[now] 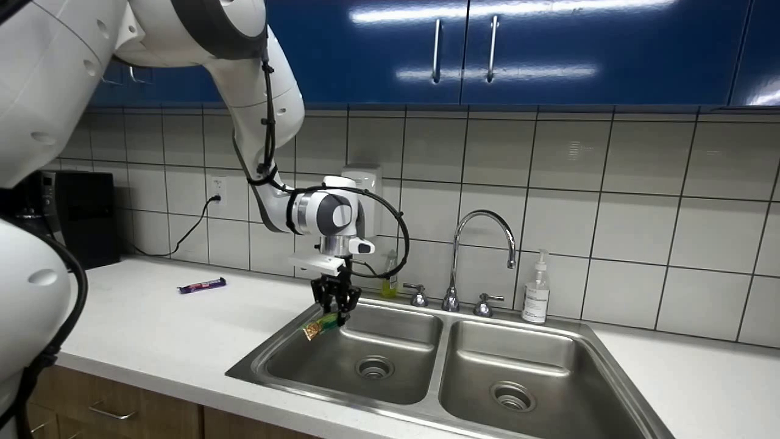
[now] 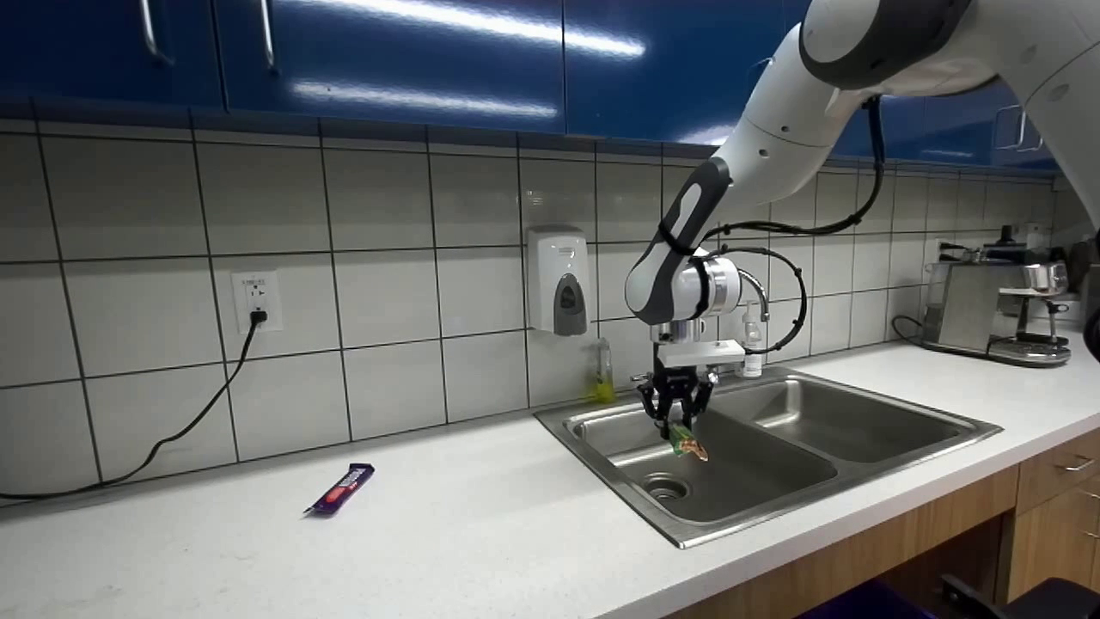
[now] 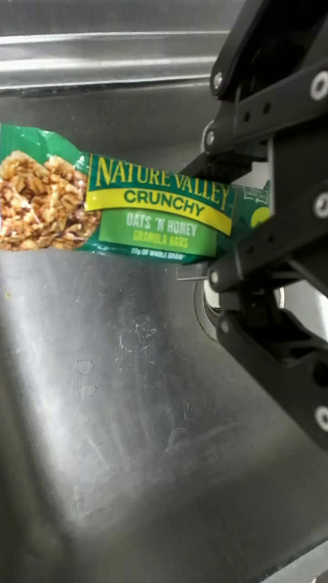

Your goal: Remove the green chocolate bar from the sink

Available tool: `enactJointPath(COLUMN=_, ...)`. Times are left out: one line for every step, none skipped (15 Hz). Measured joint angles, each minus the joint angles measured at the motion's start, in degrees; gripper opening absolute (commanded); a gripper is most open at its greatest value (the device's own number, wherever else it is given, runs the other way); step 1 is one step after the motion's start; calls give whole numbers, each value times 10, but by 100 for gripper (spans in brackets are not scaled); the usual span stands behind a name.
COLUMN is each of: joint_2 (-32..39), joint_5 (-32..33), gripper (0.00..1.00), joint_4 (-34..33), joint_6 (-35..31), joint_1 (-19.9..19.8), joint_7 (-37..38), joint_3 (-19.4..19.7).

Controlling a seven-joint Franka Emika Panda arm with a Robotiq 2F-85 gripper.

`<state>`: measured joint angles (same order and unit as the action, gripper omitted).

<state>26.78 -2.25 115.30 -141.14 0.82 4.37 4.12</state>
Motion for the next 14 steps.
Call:
enactJointPath(joint_2=-10, joint_5=3, gripper=18, joint_4=9, joint_6=0, joint_1=0, joint_7=-9, joint_3=-4)
enactJointPath(joint_2=-20, joint_5=6, gripper=18, joint_4=19, joint_6=1, joint_1=0, joint_7=-18, joint_3=-8)
enactJointPath(joint_2=-29, joint_5=10, gripper=18, joint_4=27, joint_6=1, joint_1=1, joint_7=-25, joint_3=-13)
enactJointPath(joint_2=-37, joint_5=15, gripper=18, joint_4=35, joint_6=1, joint_1=2, joint_7=-34, joint_3=-18)
enactJointPath(joint_2=-43, joint_5=21, gripper=18, joint_4=42, joint_6=1, joint_1=3, joint_7=-42, joint_3=-23)
enactJointPath(joint_2=-48, joint_5=26, gripper=18, joint_4=48, joint_6=2, joint_1=5, joint_7=-51, joint_3=-28)
enactJointPath(joint_2=-51, joint_5=29, gripper=18, joint_4=52, joint_6=2, joint_1=8, joint_7=-60, joint_3=-33)
enactJointPath(joint_2=-53, joint_5=31, gripper=18, joint_4=56, joint_6=2, joint_1=10, joint_7=-68, joint_3=-39)
enactJointPath(joint_2=-54, joint_5=33, gripper=18, joint_4=58, joint_6=2, joint_1=12, joint_7=-77, joint_3=-45)
enactJointPath(joint_2=-54, joint_5=33, gripper=18, joint_4=60, joint_6=3, joint_1=14, joint_7=-85, joint_3=-52)
enactJointPath(joint_2=-54, joint_5=34, gripper=18, joint_4=61, joint_6=4, joint_1=17, joint_7=-94, joint_3=-58)
enactJointPath(joint_2=-54, joint_5=34, gripper=18, joint_4=62, joint_6=5, joint_1=20, joint_7=-102, joint_3=-64)
enactJointPath(joint_2=-54, joint_5=34, gripper=18, joint_4=62, joint_6=7, joint_1=23, joint_7=-107, joint_3=-69)
enactJointPath(joint_2=-54, joint_5=34, gripper=18, joint_4=62, joint_6=9, joint_1=27, joint_7=-114, joint_3=-75)
